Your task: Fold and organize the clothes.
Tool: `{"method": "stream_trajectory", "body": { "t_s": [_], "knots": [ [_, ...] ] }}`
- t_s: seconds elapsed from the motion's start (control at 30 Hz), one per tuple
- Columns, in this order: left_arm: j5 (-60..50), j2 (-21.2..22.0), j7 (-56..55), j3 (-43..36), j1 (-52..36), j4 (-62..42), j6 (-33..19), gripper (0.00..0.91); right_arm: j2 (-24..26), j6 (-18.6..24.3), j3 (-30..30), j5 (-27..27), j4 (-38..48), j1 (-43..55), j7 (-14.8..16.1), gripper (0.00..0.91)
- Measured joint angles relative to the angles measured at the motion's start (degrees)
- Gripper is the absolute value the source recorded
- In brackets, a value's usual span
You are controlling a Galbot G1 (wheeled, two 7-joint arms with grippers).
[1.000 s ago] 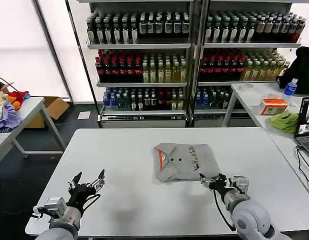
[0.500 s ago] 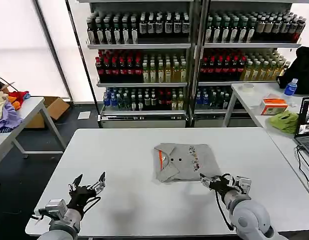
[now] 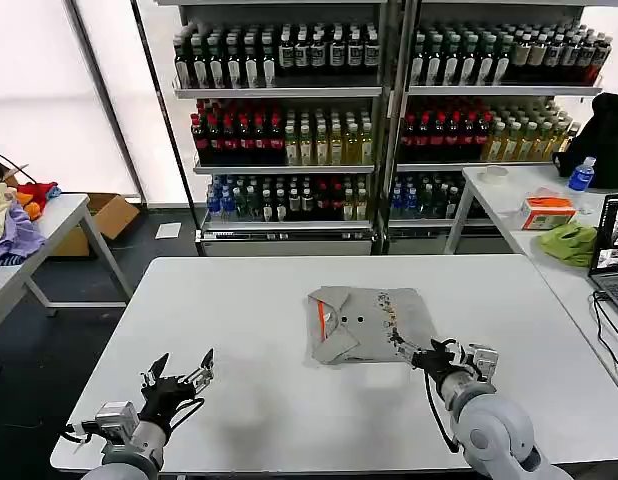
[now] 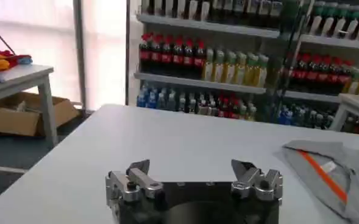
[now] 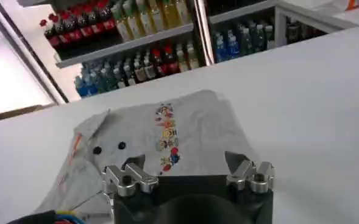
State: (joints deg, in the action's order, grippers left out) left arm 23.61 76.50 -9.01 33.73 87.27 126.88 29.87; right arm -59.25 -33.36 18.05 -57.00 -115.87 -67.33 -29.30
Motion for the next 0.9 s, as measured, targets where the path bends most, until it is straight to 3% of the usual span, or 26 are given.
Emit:
{"method": "stream_trajectory", "body": {
  "t_s": [0.6,0.9],
  "knots": [
    [0.19,0.00,0.25,0.08,-0.77,-0.41,-0.26,0.907,-1.20,0.09,-0.11,0.55,4.64,-0.02,-0.24,0.907],
    [-0.19,0.37,1.03,0.90,-1.43,0.68,-2.74,0.907,-0.41,0.61,4.54,2.04,-0.88,0.47,2.09,0.907]
  ]
}}
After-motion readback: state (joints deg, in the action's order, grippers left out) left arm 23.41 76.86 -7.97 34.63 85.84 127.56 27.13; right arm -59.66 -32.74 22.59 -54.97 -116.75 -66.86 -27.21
